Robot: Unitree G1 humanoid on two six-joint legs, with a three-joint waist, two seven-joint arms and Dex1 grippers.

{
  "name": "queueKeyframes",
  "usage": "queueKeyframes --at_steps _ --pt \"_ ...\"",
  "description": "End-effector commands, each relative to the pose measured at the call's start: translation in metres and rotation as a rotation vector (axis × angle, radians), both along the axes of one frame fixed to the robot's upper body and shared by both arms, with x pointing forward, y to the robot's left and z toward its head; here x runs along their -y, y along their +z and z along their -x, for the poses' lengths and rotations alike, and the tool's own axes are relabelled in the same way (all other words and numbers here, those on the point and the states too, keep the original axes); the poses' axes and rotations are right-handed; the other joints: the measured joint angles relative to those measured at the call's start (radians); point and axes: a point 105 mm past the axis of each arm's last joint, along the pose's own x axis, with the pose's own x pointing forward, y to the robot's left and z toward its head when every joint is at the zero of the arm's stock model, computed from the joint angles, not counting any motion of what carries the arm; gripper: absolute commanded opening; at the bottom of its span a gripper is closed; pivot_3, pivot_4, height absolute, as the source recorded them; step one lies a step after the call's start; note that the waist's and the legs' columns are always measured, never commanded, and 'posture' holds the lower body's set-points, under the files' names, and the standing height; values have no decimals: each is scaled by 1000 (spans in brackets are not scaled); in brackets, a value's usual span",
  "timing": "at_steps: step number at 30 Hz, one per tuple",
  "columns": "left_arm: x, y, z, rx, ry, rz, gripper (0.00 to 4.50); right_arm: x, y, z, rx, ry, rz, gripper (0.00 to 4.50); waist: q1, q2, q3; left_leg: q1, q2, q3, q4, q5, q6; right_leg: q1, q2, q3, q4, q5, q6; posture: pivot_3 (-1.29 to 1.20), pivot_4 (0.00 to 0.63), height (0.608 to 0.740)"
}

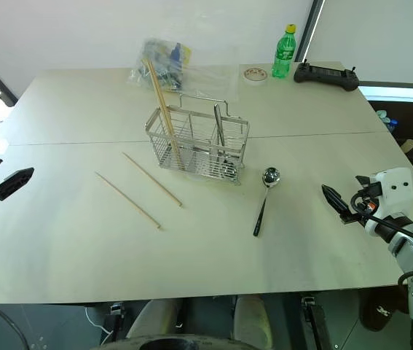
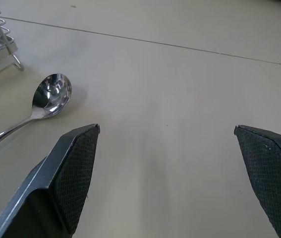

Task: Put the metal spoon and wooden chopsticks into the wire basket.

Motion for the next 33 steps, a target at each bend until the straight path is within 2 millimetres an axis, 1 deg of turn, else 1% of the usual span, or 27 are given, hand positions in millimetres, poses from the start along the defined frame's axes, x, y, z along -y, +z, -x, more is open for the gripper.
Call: queueKeyframes --at_steps 1,13,16,19,23,26,29,33 --pt "0 15 0 51 -2 -39 4472 2 9 0 41 -11 17 4500 0 0 0 0 0 0 0 0 0 0 0 0 0 0 0 0 150 707" --pt "1 15 1 36 -8 -30 4472 0 9 0 36 -8 9 4500 0 0 0 0 0 0 0 0 0 0 0 0 0 0 0 0 150 707" --pt "7 15 -1 34 -28 -37 4472 -1 9 0 31 -6 5 4500 0 0 0 0 0 0 0 0 0 0 0 0 0 0 0 0 150 707" --pt "19 21 -3 48 -70 -29 4472 -2 8 -1 23 2 12 4500 0 0 0 0 0 0 0 0 0 0 0 0 0 0 0 0 150 707" --pt "43 18 -2 22 -168 -32 4472 -4 12 -2 24 0 14 4500 0 0 0 0 0 0 0 0 0 0 0 0 0 0 0 0 150 707" --pt "69 18 1 -10 -288 -22 4472 -10 11 -1 0 -7 25 4500 0 0 0 0 0 0 0 0 0 0 0 0 0 0 0 0 150 707" --pt "99 22 7 -36 -431 -10 4472 -26 12 0 -30 16 25 4500 0 0 0 0 0 0 0 0 0 0 0 0 1 0 0 0 150 707" --pt "146 30 20 -72 -668 -42 4472 -58 16 2 -97 62 -29 4500 -1 0 0 0 0 0 0 0 0 0 0 0 1 0 0 0 150 707"
